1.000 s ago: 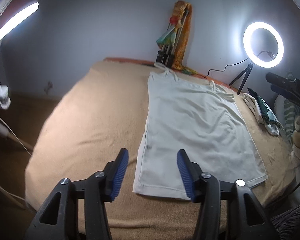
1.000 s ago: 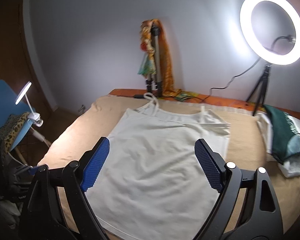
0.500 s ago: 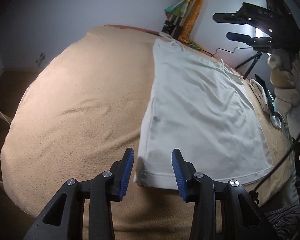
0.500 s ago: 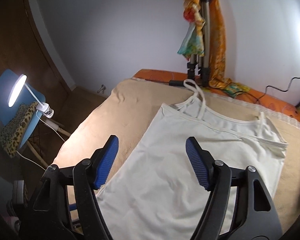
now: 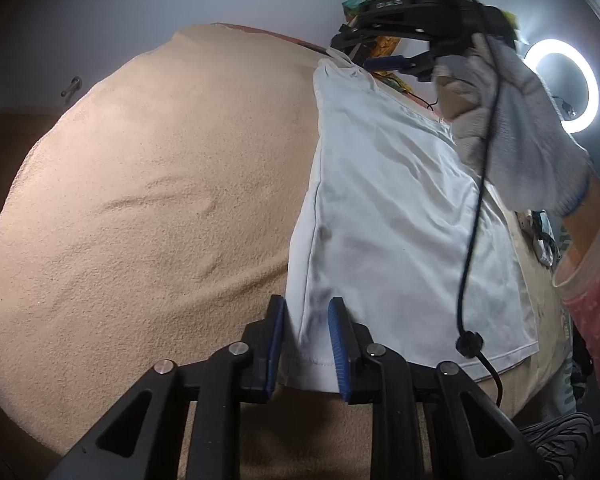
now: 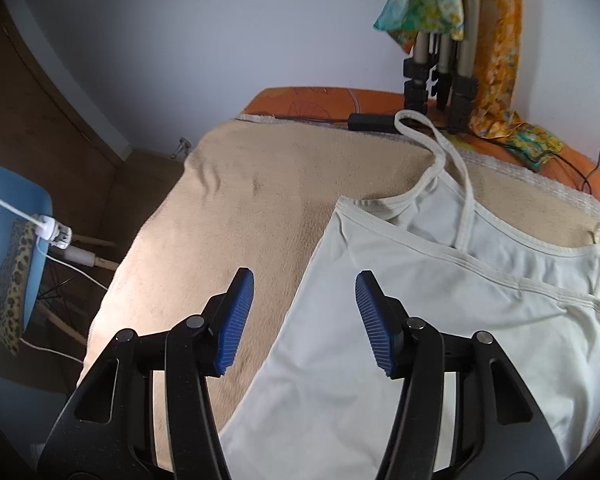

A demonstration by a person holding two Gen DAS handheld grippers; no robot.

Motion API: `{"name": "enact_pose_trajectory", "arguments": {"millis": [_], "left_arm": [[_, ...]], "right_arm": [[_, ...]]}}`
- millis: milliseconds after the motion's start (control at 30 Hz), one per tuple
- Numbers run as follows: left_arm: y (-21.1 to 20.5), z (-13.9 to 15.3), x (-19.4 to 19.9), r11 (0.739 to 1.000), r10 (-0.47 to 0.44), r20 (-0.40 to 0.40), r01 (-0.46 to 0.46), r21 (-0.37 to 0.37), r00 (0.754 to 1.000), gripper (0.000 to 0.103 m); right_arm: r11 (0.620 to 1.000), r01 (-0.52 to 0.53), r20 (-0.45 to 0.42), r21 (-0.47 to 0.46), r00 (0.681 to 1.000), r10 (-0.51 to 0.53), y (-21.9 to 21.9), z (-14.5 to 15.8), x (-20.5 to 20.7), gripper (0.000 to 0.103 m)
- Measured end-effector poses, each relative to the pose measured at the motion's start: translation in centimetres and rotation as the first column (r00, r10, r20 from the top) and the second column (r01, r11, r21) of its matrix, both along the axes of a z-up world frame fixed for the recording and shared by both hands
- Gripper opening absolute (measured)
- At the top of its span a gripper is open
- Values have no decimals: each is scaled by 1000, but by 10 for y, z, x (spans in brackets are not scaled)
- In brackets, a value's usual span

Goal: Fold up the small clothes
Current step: 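Grasp the side edge of the white tank top with the left tool, then fold the side edge over toward the middle with the left tool while the right tool pins the neckline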

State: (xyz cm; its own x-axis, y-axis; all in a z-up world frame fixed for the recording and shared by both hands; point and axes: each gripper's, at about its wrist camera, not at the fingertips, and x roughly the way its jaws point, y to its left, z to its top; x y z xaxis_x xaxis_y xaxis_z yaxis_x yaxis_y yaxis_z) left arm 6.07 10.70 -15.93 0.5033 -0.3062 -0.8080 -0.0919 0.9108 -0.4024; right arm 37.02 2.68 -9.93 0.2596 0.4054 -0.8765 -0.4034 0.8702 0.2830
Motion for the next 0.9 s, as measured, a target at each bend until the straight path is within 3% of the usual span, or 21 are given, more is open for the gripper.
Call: {"name": "enact_pose_trajectory", "arguments": {"millis": [200, 400, 600, 667, 900], "left_arm": [[0, 1, 1, 1000, -15, 16, 15, -22, 1000, 4], [0, 4, 1, 999, -24, 39, 25, -36, 999, 2], [-3, 11, -1, 999, -40, 71, 42, -29, 997, 0], [-5, 15, -3, 999, -45, 87, 47, -23, 995, 0], [-21, 30, -4, 996, -82, 128, 84, -4, 988, 0]], "right_arm": [[997, 35, -30, -63, 999, -37, 25, -29, 30, 48], [989, 52, -44, -140, 997, -59, 42, -50, 44, 36], [973, 42, -26, -228, 998, -49, 51, -58, 52, 11], [975, 37, -32, -217, 998, -46, 48, -58, 55, 5], [995, 62, -29, -74, 998, -64, 16, -39, 58, 4]]}}
